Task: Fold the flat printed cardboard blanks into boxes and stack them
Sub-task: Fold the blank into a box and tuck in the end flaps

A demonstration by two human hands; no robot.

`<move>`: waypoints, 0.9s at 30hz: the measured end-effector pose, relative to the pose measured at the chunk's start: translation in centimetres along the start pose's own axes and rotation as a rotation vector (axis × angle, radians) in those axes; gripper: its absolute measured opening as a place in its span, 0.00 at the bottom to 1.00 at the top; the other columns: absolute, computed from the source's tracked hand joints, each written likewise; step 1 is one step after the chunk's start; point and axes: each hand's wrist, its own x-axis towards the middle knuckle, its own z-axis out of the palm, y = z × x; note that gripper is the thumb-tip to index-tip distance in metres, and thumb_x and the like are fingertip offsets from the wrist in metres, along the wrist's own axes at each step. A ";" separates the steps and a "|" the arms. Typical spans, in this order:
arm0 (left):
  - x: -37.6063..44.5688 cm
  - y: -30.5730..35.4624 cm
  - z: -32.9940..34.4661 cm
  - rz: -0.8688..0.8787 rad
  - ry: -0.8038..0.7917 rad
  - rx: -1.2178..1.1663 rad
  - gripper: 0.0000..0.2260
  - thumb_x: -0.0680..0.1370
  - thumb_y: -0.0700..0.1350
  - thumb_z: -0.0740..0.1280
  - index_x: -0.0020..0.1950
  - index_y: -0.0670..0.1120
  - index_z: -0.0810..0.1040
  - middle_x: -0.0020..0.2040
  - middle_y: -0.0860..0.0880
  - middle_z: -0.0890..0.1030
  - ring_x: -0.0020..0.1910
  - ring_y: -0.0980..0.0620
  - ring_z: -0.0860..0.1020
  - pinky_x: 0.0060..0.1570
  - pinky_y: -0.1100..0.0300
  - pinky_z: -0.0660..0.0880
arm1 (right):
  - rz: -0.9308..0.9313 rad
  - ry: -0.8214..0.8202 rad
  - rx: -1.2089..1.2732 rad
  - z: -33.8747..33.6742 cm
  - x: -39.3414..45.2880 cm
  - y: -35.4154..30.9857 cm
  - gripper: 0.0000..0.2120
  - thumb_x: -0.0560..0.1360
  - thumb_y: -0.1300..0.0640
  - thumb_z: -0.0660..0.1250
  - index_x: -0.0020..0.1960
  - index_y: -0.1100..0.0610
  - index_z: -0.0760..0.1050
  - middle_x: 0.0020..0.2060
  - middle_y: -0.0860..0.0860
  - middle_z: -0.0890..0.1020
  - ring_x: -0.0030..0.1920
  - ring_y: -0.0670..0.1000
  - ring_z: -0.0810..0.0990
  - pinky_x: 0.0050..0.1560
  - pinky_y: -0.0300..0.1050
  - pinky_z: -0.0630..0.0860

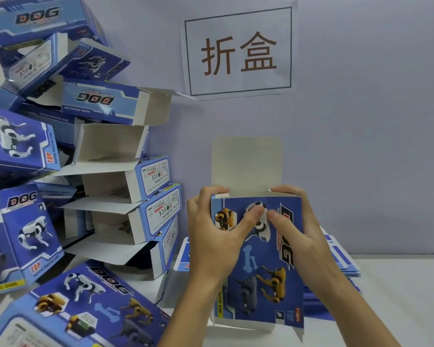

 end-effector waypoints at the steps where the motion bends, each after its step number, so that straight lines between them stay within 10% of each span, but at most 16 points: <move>1: 0.0 0.1 -0.1 -0.016 -0.009 -0.014 0.24 0.64 0.63 0.74 0.56 0.57 0.74 0.57 0.53 0.73 0.52 0.73 0.74 0.37 0.76 0.74 | 0.030 -0.006 -0.014 -0.2 0.4 -0.1 0.12 0.77 0.50 0.65 0.59 0.40 0.71 0.46 0.50 0.84 0.44 0.52 0.87 0.36 0.41 0.81; 5: 0.2 0.3 -0.2 -0.101 -0.055 -0.046 0.26 0.64 0.67 0.73 0.59 0.61 0.73 0.60 0.59 0.71 0.56 0.70 0.75 0.42 0.72 0.77 | 0.148 -0.016 0.031 -1.0 1.3 -1.2 0.16 0.84 0.44 0.54 0.66 0.46 0.73 0.53 0.59 0.83 0.49 0.54 0.85 0.46 0.49 0.83; 10: 0.0 0.9 0.5 -0.224 -0.041 -0.167 0.27 0.69 0.76 0.59 0.53 0.56 0.76 0.55 0.49 0.79 0.49 0.52 0.81 0.47 0.57 0.81 | 0.101 0.141 -0.001 -0.2 0.8 -1.9 0.18 0.77 0.33 0.57 0.54 0.42 0.79 0.37 0.54 0.85 0.39 0.53 0.86 0.38 0.52 0.83; 15: 0.6 1.3 0.1 -0.310 0.006 -0.242 0.08 0.83 0.42 0.59 0.47 0.50 0.75 0.38 0.53 0.78 0.31 0.58 0.78 0.27 0.64 0.73 | 0.176 0.180 0.060 -0.3 0.9 -1.7 0.04 0.78 0.50 0.62 0.49 0.43 0.75 0.28 0.51 0.80 0.28 0.49 0.81 0.26 0.45 0.76; 19: 0.9 1.9 0.1 -0.404 -0.032 -0.316 0.13 0.82 0.42 0.59 0.57 0.62 0.71 0.54 0.41 0.78 0.44 0.42 0.80 0.41 0.48 0.78 | 0.227 0.198 0.095 -0.8 1.1 -1.8 0.12 0.78 0.52 0.61 0.57 0.38 0.68 0.27 0.51 0.80 0.27 0.50 0.80 0.27 0.45 0.76; 27: 1.1 2.8 -0.1 -0.376 -0.029 -0.320 0.21 0.82 0.42 0.59 0.57 0.72 0.72 0.54 0.38 0.78 0.44 0.33 0.79 0.41 0.40 0.75 | 0.239 0.097 0.086 -0.4 0.9 -2.4 0.17 0.81 0.55 0.58 0.62 0.34 0.71 0.37 0.52 0.85 0.26 0.48 0.81 0.27 0.42 0.75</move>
